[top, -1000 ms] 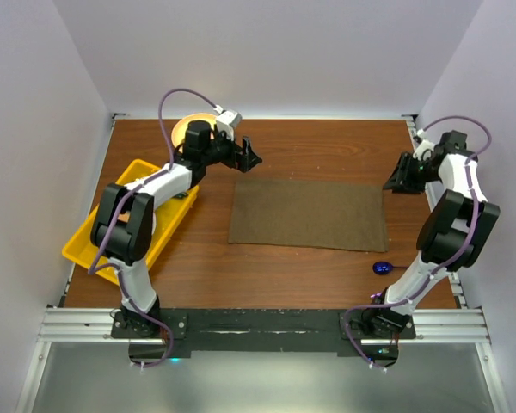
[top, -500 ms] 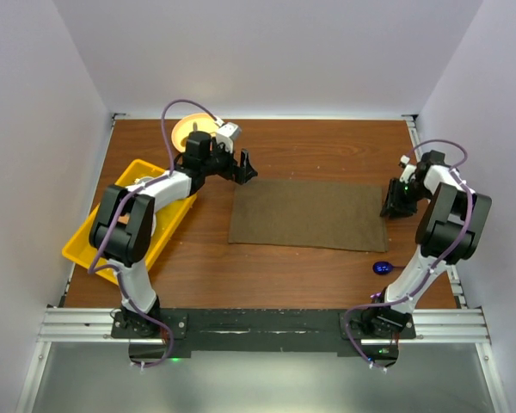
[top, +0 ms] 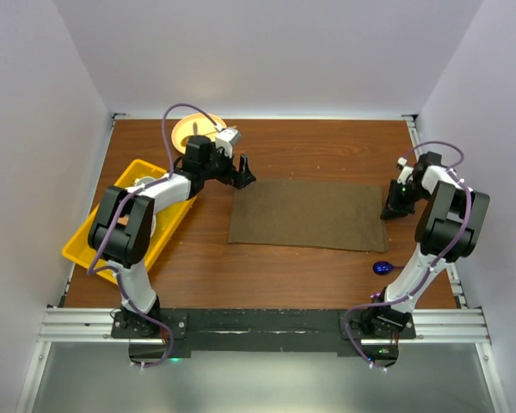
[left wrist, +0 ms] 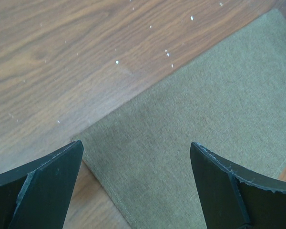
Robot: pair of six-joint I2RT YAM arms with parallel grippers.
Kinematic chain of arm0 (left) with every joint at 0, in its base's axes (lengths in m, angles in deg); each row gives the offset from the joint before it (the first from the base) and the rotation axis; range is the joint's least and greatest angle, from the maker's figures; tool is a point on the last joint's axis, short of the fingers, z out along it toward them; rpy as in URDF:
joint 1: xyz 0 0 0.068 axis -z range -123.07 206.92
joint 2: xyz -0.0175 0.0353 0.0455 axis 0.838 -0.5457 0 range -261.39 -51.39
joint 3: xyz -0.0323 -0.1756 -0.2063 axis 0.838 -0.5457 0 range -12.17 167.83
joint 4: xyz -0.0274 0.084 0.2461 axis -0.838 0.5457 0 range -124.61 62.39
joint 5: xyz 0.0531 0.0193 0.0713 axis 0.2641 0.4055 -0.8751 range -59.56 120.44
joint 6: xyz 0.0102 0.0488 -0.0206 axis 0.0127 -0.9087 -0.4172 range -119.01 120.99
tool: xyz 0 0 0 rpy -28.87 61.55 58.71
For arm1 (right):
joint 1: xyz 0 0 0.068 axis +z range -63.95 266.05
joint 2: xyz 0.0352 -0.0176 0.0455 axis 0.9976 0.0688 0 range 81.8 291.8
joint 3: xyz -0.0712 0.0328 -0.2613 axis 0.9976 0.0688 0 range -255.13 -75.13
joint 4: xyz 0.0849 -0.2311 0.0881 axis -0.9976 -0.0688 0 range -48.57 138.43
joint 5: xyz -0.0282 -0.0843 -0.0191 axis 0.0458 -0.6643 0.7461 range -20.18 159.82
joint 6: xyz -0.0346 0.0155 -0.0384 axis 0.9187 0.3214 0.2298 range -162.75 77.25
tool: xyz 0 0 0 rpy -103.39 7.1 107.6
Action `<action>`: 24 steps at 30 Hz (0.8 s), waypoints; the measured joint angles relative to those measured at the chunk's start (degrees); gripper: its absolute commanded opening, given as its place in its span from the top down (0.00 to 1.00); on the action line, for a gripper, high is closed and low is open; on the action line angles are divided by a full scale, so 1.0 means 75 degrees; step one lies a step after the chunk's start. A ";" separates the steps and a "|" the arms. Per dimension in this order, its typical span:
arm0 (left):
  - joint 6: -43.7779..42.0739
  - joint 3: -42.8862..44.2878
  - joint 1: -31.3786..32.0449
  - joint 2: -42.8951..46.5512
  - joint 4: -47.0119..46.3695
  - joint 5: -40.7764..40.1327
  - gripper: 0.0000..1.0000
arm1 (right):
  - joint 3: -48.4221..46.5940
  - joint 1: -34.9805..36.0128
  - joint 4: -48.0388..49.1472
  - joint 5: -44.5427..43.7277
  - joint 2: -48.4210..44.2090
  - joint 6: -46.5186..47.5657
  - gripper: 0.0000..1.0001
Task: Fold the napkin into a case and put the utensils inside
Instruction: Pick up the rectangle-folded napkin from the center of the board.
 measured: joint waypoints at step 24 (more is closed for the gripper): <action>0.0003 -0.0067 0.0006 0.0003 0.0038 -0.0061 0.00 | -0.1431 -0.0455 -0.1017 0.0318 0.0128 0.0227 1.00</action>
